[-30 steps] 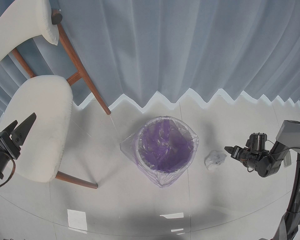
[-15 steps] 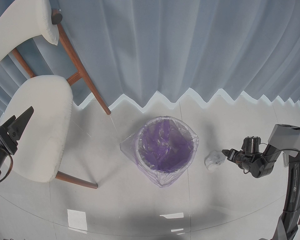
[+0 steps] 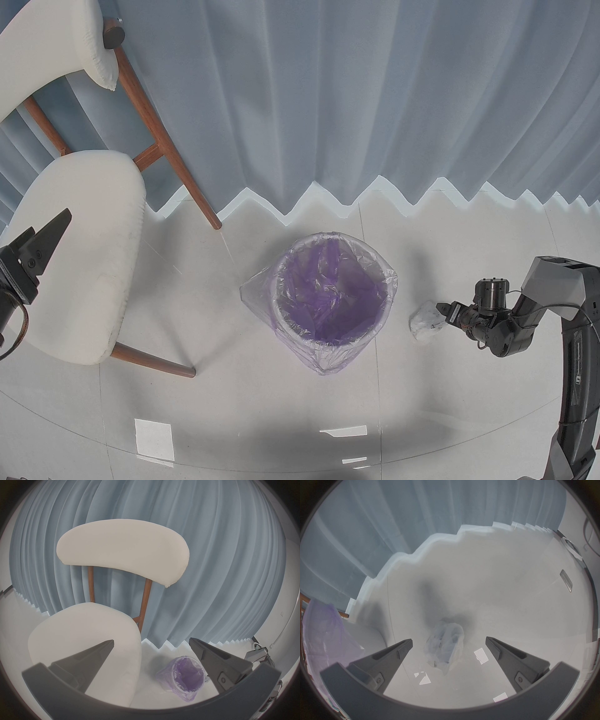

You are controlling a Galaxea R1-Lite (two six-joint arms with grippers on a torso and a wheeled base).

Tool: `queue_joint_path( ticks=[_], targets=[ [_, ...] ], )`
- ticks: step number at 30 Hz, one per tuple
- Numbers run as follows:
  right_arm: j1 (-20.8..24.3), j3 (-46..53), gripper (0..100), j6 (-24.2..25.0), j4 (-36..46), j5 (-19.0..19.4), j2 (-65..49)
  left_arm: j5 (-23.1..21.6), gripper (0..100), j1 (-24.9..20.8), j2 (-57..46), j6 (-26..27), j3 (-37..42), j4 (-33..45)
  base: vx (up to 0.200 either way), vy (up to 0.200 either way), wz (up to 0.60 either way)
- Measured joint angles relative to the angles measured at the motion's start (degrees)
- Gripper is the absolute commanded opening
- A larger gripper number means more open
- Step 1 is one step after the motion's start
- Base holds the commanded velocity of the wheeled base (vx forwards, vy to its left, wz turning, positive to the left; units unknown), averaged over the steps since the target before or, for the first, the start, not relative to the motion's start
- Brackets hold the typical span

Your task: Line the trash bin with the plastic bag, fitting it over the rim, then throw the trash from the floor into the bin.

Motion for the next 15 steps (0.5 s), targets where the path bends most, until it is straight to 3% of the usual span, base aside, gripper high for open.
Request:
queue_joint_path(
  ticks=[10,15],
  targets=[
    [0.55,-4.90,100,6.90,6.02,0.34,3.51,0.00,100,0.26,0.98,-0.20,-0.85,0.00,0.000,0.000,0.00],
    [0.69,-8.92,100,8.13,8.16,0.41,4.36,0.05,100,0.30,1.30,-0.22,-1.01,0.00,0.000,0.000,0.00]
  ],
)
